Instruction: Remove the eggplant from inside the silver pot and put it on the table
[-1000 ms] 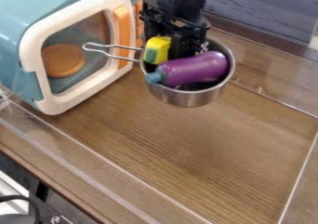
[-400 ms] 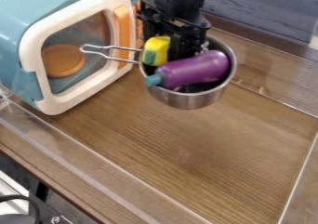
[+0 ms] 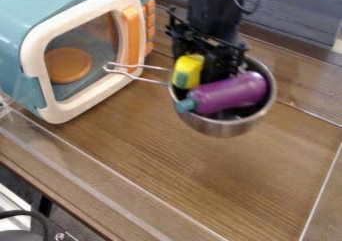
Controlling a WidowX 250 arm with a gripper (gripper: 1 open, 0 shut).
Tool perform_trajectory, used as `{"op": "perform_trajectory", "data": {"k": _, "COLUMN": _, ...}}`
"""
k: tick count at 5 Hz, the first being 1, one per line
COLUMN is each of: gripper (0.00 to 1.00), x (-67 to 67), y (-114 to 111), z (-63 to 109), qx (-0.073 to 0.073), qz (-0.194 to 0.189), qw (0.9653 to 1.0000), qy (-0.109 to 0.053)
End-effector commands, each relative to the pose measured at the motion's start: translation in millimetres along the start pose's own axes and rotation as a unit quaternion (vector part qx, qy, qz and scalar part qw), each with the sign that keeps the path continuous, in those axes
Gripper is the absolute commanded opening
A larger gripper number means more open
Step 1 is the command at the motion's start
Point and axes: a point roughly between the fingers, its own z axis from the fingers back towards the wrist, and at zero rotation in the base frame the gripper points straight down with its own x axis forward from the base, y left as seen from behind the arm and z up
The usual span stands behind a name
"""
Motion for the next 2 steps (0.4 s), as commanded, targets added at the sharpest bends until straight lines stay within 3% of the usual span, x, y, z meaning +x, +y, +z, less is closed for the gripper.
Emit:
{"op": "perform_trajectory", "data": {"k": 1, "gripper": 0.0, "x": 1.8, "y": -14.3, "z": 7.6, "qx": 0.006, "qz": 0.003, "qw": 0.9995, "qy": -0.03}}
{"op": "perform_trajectory", "data": {"k": 2, "gripper": 0.0, "x": -8.9, "y": -34.1, "z": 10.5, "qx": 0.008, "qz": -0.017, "qw": 0.9994, "qy": -0.028}}
